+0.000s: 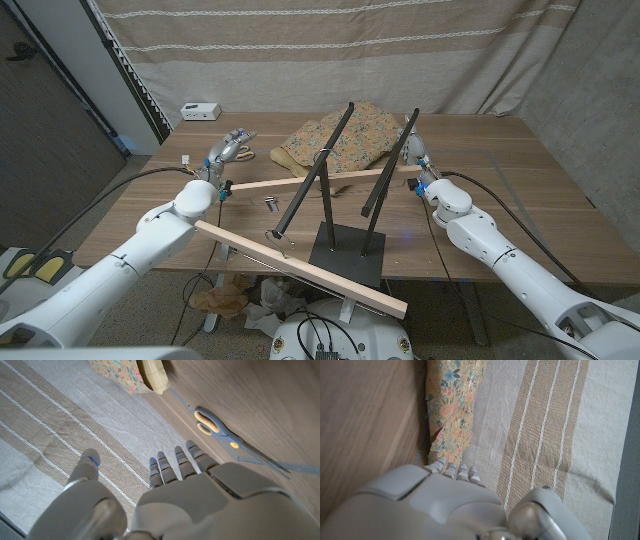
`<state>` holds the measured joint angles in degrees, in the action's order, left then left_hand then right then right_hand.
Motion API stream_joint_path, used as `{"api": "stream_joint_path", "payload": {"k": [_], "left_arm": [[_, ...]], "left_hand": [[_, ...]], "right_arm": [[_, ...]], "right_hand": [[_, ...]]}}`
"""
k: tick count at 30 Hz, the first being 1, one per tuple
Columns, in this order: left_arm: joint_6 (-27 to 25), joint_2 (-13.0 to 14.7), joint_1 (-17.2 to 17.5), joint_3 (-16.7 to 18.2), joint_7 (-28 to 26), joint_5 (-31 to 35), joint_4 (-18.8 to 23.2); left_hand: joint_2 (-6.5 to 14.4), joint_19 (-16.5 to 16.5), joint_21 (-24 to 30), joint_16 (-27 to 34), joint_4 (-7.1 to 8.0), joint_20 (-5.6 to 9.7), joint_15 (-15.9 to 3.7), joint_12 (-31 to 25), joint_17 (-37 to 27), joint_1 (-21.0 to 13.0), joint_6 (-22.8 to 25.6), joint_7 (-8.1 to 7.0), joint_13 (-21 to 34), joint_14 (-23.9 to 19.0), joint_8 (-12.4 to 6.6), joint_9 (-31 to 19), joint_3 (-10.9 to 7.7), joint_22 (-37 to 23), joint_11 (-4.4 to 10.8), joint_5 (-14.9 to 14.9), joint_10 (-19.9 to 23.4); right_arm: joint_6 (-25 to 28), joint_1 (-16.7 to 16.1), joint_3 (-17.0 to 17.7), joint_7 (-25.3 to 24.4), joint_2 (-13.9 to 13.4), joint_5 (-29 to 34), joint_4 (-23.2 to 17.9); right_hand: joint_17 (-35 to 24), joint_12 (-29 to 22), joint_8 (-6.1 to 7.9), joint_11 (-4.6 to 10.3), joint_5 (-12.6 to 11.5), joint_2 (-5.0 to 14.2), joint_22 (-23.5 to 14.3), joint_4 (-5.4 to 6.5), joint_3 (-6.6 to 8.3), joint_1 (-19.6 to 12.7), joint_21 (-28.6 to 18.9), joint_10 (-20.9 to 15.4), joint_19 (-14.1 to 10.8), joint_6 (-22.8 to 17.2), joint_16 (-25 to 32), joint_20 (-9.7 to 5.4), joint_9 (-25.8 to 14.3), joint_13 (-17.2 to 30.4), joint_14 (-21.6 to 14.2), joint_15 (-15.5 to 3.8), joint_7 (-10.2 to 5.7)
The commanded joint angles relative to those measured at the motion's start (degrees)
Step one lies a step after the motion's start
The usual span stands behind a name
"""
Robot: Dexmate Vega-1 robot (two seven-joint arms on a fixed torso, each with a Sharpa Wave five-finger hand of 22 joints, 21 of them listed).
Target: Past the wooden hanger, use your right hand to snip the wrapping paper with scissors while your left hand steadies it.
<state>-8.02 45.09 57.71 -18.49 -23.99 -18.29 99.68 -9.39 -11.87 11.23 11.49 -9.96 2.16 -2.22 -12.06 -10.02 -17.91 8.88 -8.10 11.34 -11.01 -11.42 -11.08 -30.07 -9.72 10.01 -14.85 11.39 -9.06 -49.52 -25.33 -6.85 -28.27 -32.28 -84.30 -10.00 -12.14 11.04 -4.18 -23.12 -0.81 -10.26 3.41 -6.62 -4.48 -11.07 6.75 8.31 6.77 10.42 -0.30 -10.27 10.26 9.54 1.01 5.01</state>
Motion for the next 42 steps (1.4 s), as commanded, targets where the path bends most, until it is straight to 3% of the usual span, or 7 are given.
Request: {"api": "stream_joint_path", "payload": {"k": [1,8,10,12,21,32,42], "left_arm": [[-10.3,1.9,0.2,-0.1,-6.2,6.7,6.0],[-16.9,2.2,-0.2,-0.8,-8.5,10.3,9.4],[-18.4,1.9,-0.4,-1.1,-9.5,11.5,9.9],[-20.1,1.6,-0.6,-1.4,-10.2,12.3,10.4],[-25.8,3.7,-3.0,-2.7,-7.3,14.9,12.1],[-26.1,9.4,-4.6,-3.0,0.1,16.0,12.3],[-22.5,11.9,-1.4,1.3,2.8,12.1,11.9]], "left_hand": [[0.1,-0.7,0.1,0.4,-0.37,3.12,-6.8,-0.3,-0.2,-1.9,-0.3,-0.4,0.3,-1.4,-0.11,-0.3,-0.51,-0.3,0.15,-0.4,0.9],[-0.2,-0.5,0.0,0.4,-0.37,3.25,-7.83,-1.1,-0.3,-3.6,0.1,-0.47,0.5,-2.2,-0.46,-0.4,-0.58,-0.3,1.06,-0.5,2.8],[-0.6,-0.4,-0.1,0.2,-0.25,3.08,-8.03,-1.4,-0.4,-5.0,1.1,-3.87,0.8,-2.5,-0.91,-0.5,-0.29,-0.3,1.17,-0.6,3.5],[-0.7,-0.4,-0.1,0.1,-0.2,3.04,-8.37,-1.8,-0.5,-5.6,2.0,-4.38,1.0,-2.7,-1.25,-0.5,-0.06,-0.4,1.6,-0.6,4.6],[-1.3,-0.5,-0.1,0.1,-0.2,3.21,-9.03,-2.5,-0.5,-6.9,3.0,-2.36,1.3,-3.1,-1.67,-0.7,0.9,-0.3,2.11,-0.7,6.5],[-1.2,-1.0,0.0,0.1,-0.15,2.83,-9.64,-3.0,-0.6,-8.5,6.1,-3.73,1.7,-3.9,-3.05,-1.3,2.02,-0.3,2.22,-1.0,8.3],[-1.2,-2.0,0.1,0.0,0.09,2.09,-9.72,-4.4,-0.6,-11.3,9.5,-4.54,2.4,-4.6,-4.47,-2.3,4.63,-0.4,2.23,-1.6,13.1]], "right_arm": [[0.1,0.4,-0.3,-0.2,0.6,0.0,0.1],[-0.3,0.4,-0.3,0.1,0.8,-0.2,0.3],[-0.7,0.4,-0.3,0.2,0.9,-0.1,0.5],[-1.1,0.6,-0.3,0.7,1.0,-0.1,0.8],[-1.3,1.3,-0.4,1.5,1.2,-0.3,1.4],[-2.3,2.0,-0.4,2.2,1.3,-0.1,2.4],[-1.6,2.2,-0.5,1.9,1.3,-0.1,1.8]], "right_hand": [[-0.2,-0.4,0.2,-0.01,-0.4,-0.2,-0.1,-0.2,-0.3,-0.6,-0.2,-0.4,0.1,0.0,0.2,0.44,-0.3,0.3,1.9,0.26,0.14],[-0.2,-0.4,0.18,-0.02,-0.4,-0.16,-0.1,-0.22,-0.33,-0.6,-0.2,-0.5,0.1,0.0,0.2,0.45,-0.3,0.3,1.9,0.22,0.08],[-0.2,-0.4,0.18,-0.08,-0.5,-0.14,-0.1,-0.27,-0.34,-0.7,-0.2,-0.5,0.1,0.0,0.2,0.48,-0.3,0.3,1.9,0.22,0.08],[-0.2,-0.3,0.18,0.21,-0.5,-0.09,-0.1,-0.39,-0.34,-0.9,-0.2,-0.5,0.1,0.1,0.2,0.49,-0.3,0.3,1.9,0.17,-0.01],[-0.2,-0.3,0.23,0.51,-0.7,-0.05,-0.1,-0.79,-0.31,-1.6,-0.2,-0.7,0.1,0.1,0.2,0.48,-0.3,0.3,1.7,-0.09,-0.18],[-0.2,-0.3,0.25,0.68,-0.9,0.08,-0.1,-0.98,-0.34,-1.9,-0.2,-0.7,0.1,0.0,0.2,0.48,-0.3,0.3,1.7,-0.27,-0.25],[-0.2,-0.4,0.27,0.67,-0.9,0.15,-0.1,-1.03,-0.4,-2.0,-0.2,-0.9,0.1,-0.1,0.2,0.46,-0.3,0.3,1.6,-0.29,-0.31]]}}
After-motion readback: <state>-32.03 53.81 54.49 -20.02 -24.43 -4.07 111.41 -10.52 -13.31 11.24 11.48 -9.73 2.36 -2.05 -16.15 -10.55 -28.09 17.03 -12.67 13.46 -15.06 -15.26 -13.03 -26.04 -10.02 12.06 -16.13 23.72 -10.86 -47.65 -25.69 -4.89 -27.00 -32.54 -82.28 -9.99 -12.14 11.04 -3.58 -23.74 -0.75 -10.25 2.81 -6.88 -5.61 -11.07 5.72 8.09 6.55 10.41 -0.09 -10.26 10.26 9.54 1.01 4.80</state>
